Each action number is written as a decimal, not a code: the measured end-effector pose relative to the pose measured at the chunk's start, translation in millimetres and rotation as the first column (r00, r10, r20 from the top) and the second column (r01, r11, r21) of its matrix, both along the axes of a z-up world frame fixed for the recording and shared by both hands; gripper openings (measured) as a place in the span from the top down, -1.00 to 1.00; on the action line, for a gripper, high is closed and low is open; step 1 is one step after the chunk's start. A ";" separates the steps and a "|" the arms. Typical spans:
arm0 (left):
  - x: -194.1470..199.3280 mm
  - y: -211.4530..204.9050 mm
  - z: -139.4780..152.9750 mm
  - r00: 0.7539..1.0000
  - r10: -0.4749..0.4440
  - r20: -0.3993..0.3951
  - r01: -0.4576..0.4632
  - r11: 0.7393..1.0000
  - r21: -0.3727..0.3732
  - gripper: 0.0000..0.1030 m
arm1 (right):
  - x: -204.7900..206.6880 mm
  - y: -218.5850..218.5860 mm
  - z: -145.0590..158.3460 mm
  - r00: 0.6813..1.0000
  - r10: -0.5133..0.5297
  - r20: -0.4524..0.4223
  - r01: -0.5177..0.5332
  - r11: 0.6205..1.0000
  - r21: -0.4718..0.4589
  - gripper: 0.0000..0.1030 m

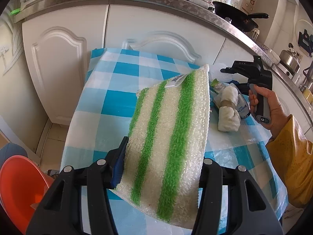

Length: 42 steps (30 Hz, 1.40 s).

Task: Collect trash
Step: 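Grasp the white plastic scrubber with the right tool while the left tool holds the cloth, then carry the cloth and scrubber to the red bucket and open both tools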

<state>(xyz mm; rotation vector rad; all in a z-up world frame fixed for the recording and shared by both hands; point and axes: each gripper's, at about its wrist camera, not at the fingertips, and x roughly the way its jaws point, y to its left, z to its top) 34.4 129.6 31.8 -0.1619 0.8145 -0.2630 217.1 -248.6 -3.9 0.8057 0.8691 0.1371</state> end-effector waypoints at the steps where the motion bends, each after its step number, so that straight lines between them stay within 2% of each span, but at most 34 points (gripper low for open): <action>1: -1.0 -0.1 -0.1 1.000 0.004 0.000 -0.004 1.000 0.000 -0.03 | -3.9 -1.4 1.2 1.000 -0.004 0.004 0.004 1.000 0.001 0.26; 7: -9.5 5.5 3.6 1.000 0.018 0.004 -0.018 0.999 -0.028 -0.03 | -43.7 -11.7 29.2 0.997 -0.017 0.078 0.018 1.000 -0.009 0.30; 12: -24.3 14.5 7.0 0.999 0.033 0.004 -0.032 0.999 -0.041 -0.03 | -98.0 -16.2 49.5 0.991 -0.029 0.133 0.030 0.999 -0.011 0.30; 21: -69.3 36.9 8.6 0.998 0.061 -0.005 -0.061 0.998 -0.035 -0.03 | -213.7 -3.5 55.4 0.986 -0.021 0.164 0.013 0.999 0.050 0.30; 27: -104.9 60.4 4.5 0.995 0.095 -0.018 -0.095 0.995 -0.017 -0.03 | -271.6 46.4 63.7 0.981 0.082 0.174 -0.088 0.996 0.026 0.30; 33: -139.9 88.5 3.1 0.992 0.129 -0.017 -0.129 0.992 -0.003 -0.03 | -316.9 106.1 67.3 0.963 0.206 0.175 -0.211 0.977 0.013 0.30; 39: -175.2 125.6 1.0 0.984 0.178 -0.008 -0.178 0.984 0.016 -0.03 | -342.5 168.1 56.1 0.934 0.339 0.113 -0.341 0.940 -0.006 0.30; 42: -190.1 150.1 -3.9 0.976 0.219 -0.018 -0.219 0.976 0.000 -0.03 | -347.1 200.3 50.7 0.911 0.402 0.088 -0.404 0.915 0.005 0.30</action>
